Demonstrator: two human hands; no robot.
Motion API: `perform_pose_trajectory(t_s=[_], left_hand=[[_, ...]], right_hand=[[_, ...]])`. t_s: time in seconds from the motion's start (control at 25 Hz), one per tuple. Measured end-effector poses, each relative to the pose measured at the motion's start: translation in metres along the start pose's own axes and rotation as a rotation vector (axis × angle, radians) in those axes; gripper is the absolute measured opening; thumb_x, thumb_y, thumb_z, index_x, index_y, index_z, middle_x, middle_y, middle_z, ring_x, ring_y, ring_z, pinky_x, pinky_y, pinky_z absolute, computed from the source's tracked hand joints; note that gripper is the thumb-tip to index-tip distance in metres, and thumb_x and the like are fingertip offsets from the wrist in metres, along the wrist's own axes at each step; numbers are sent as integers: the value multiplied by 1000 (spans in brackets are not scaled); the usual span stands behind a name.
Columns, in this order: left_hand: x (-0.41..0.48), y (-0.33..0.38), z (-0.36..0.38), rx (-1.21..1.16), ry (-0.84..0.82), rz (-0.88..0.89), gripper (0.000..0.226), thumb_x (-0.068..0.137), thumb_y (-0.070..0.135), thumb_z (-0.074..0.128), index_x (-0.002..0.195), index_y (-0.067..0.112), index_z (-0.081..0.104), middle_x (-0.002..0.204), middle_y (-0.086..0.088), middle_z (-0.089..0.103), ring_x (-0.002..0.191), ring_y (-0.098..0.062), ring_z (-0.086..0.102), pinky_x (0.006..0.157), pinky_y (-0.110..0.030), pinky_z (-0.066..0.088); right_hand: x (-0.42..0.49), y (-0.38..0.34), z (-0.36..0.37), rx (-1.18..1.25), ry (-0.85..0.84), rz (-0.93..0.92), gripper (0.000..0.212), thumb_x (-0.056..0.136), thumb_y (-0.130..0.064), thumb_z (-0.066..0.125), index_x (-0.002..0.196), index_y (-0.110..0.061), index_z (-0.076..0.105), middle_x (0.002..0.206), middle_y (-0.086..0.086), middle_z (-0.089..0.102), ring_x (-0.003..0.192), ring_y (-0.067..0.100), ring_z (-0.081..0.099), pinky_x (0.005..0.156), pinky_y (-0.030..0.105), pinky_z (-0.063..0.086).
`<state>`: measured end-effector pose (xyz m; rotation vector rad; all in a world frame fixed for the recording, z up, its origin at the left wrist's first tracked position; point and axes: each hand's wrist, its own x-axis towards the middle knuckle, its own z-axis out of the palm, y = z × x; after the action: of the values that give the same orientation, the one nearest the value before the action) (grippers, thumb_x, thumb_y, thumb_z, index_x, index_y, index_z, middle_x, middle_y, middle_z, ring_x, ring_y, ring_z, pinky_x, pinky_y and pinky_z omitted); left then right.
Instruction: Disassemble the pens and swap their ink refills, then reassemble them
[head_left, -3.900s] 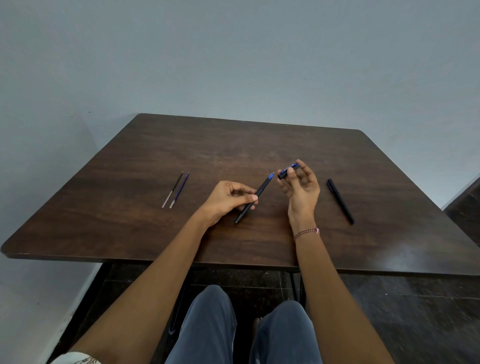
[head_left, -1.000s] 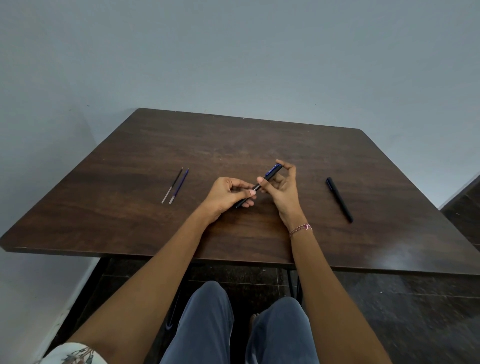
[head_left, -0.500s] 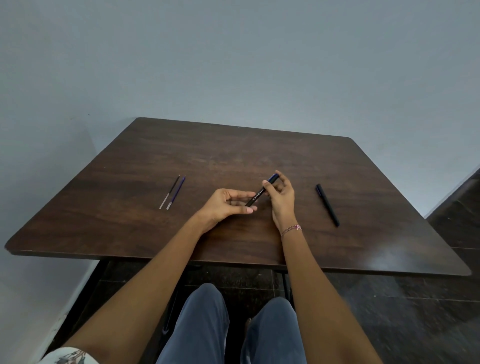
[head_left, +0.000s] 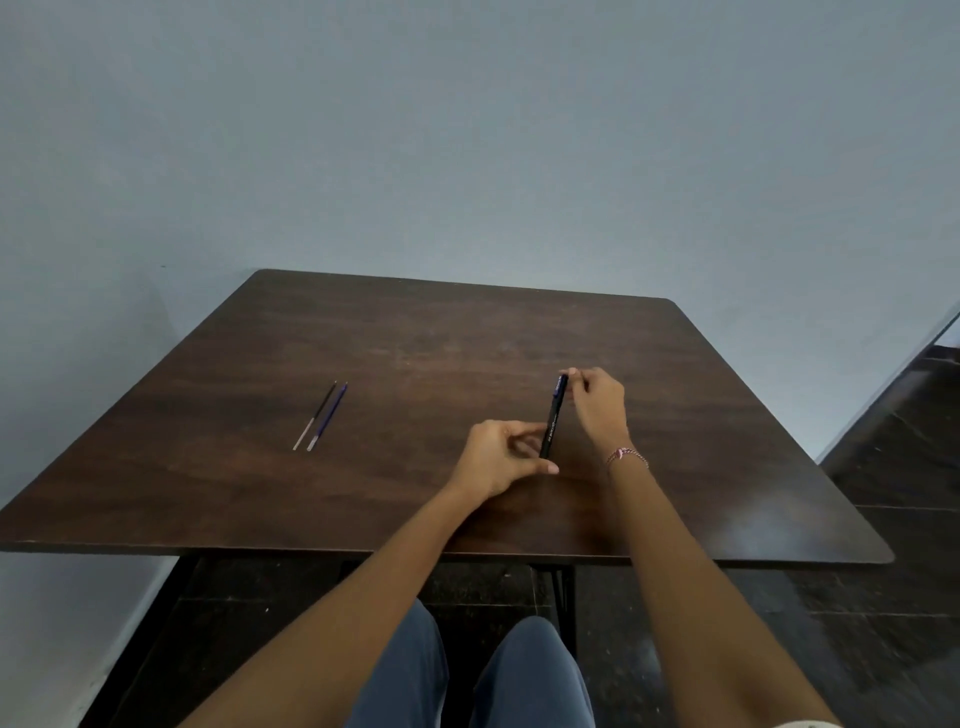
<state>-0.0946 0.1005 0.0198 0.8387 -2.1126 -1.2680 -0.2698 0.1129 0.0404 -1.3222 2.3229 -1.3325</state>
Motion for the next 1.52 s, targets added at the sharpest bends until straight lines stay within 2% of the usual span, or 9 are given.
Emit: perform_pose_trajectory(t_s=[0.16,0.28,0.32,0.44,0.6,0.76,0.84,1.36,1.52], left_hand=[[10,16,42,176,-13,35,70,65,24,86,128,13,58,90,8,62,74,1,58,69,-7,45],[18,18,65,282,15,42,74,71,29,82,136,15,50,117,0,59,101,-11,58,89,-23,49],[21,19,69,302,34,36,74,72,31,81,137,15,49,126,-1,56,112,-14,55,96,-28,47],[30,24,77,364,62,45,72,73,36,79,136,15,50,136,-2,52,128,-17,45,103,-32,39],[37,26,89,415,64,73,66,74,42,76,131,15,56,136,-3,56,127,-19,48,107,-34,35],[40,23,98,427,56,89,67,74,43,76,130,13,56,137,-6,55,131,-19,46,116,-35,20],[41,23,99,438,57,86,70,72,45,76,131,14,55,138,-6,54,134,-19,43,116,-35,17],[43,24,99,434,39,76,70,70,50,76,129,17,58,138,-8,54,134,-23,42,116,-40,18],[44,23,97,470,15,79,86,68,58,74,138,15,48,144,-8,47,140,-23,33,117,-40,15]], right_hand=[[19,17,-30,-185,-203,-42,23,96,-13,53,104,-1,71,101,15,72,86,22,65,89,31,49],[35,20,-40,-172,-261,-22,22,94,-13,57,110,-2,69,93,10,71,62,9,59,69,10,48],[41,20,-42,-198,-276,-30,22,94,-13,57,110,-3,69,95,11,71,62,9,59,67,9,48],[56,24,-42,-376,-328,-92,26,96,-20,55,109,-3,70,100,15,69,83,24,61,76,26,46],[62,32,-38,-592,-409,-124,44,101,-32,41,105,1,69,97,7,47,114,30,42,95,41,39],[64,46,-38,-641,-376,-118,59,102,-43,27,104,0,69,125,9,51,122,30,36,102,50,30],[65,51,-39,-613,-370,-110,60,102,-44,24,108,-3,67,133,7,49,127,28,33,104,51,26],[58,59,-39,-644,-356,-167,58,101,-44,26,107,-6,70,125,6,53,119,26,38,99,45,32],[55,56,-42,-570,-274,-186,54,101,-44,32,108,-4,67,123,9,52,120,27,37,98,44,37]])
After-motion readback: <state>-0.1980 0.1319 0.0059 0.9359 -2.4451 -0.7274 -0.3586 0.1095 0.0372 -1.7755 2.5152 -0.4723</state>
